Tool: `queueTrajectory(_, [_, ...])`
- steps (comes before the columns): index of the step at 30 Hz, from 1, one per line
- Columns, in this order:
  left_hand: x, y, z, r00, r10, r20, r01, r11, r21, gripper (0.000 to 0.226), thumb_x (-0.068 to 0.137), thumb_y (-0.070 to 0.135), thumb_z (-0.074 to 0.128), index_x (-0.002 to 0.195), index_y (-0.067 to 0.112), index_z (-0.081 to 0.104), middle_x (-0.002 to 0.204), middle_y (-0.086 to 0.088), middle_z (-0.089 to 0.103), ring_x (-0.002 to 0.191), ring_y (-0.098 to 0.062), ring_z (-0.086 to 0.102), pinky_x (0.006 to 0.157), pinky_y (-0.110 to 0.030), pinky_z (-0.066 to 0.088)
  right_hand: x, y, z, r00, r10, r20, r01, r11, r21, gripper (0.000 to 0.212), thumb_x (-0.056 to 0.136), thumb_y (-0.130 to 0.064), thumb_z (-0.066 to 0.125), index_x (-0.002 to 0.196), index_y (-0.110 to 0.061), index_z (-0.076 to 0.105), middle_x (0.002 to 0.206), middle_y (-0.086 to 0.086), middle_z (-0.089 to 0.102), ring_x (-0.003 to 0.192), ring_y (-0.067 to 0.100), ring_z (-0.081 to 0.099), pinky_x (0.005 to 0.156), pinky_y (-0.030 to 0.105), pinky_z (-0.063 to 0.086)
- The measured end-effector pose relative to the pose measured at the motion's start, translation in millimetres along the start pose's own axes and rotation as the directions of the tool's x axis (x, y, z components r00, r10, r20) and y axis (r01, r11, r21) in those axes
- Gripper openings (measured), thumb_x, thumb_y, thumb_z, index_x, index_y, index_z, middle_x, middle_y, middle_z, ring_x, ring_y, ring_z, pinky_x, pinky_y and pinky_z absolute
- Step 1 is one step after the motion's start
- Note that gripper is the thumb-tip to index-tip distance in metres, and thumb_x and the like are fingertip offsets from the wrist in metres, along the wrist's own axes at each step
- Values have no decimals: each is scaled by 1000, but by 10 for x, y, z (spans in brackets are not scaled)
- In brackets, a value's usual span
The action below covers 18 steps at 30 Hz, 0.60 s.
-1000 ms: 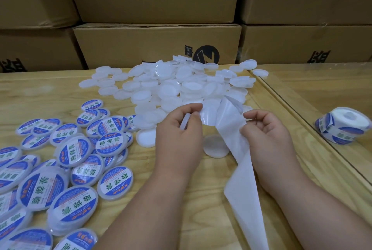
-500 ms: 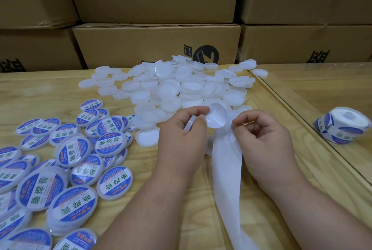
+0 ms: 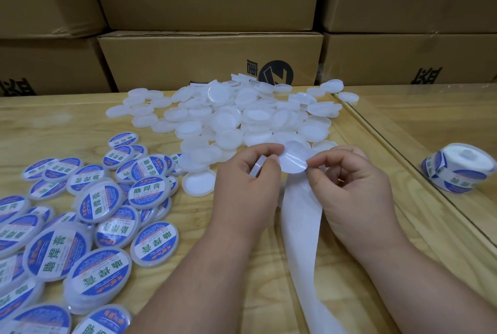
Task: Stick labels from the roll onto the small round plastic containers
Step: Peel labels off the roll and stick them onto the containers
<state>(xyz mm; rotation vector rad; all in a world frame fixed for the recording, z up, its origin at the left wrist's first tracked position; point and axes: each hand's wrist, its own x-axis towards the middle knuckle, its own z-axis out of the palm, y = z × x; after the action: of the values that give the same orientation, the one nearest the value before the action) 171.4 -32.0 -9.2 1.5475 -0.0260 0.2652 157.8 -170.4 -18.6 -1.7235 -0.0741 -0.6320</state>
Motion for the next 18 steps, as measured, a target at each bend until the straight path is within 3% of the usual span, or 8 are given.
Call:
queueTrajectory(4, [-3,2,0,1000,18,-7,-18,1000,-10,25,94,12,63,86,31,77,79,22,72,55,2,56,52,-11,48,-9,-31,8,1000,5,9,-5,1000,-22,34,82,1,76,75,-31,71,88,-2,54,54,6,45,59,6,40])
queueTrajectory(8, [0,-17,-8,1000,22,12,-22,999,-27,25,94,12,62,85,30,77,71,20,68,54,-1,54,51,-11,45,-11,-23,8,1000,15,9,-15,1000,-25,32,83,0,76,75,-30,70,93,3,57,54,6,44,59,7,40])
queueTrajectory(12, [4,-22,-17,997,69,40,-66,995,-69,21,93,15,63,90,31,76,73,19,66,68,-1,60,57,-9,45,-10,-10,1,1000,21,1,-21,999,-38,31,83,-2,77,73,-31,72,86,-3,53,56,6,46,60,7,41])
queueTrajectory(16, [17,-15,-25,990,98,100,-70,966,-251,31,82,21,49,112,24,59,79,0,66,65,-15,55,56,-21,44,-7,-19,-9,1000,17,9,-17,999,-48,29,83,-5,78,77,-33,73,89,-2,52,63,4,48,63,8,42])
queueTrajectory(18, [34,-14,-43,992,61,110,-15,927,-375,35,76,20,38,109,20,51,79,-10,66,63,-22,51,55,-28,38,-6,-24,-24,1000,21,15,-20,999,-34,29,83,-6,79,74,-32,72,99,-4,54,73,0,53,67,8,42])
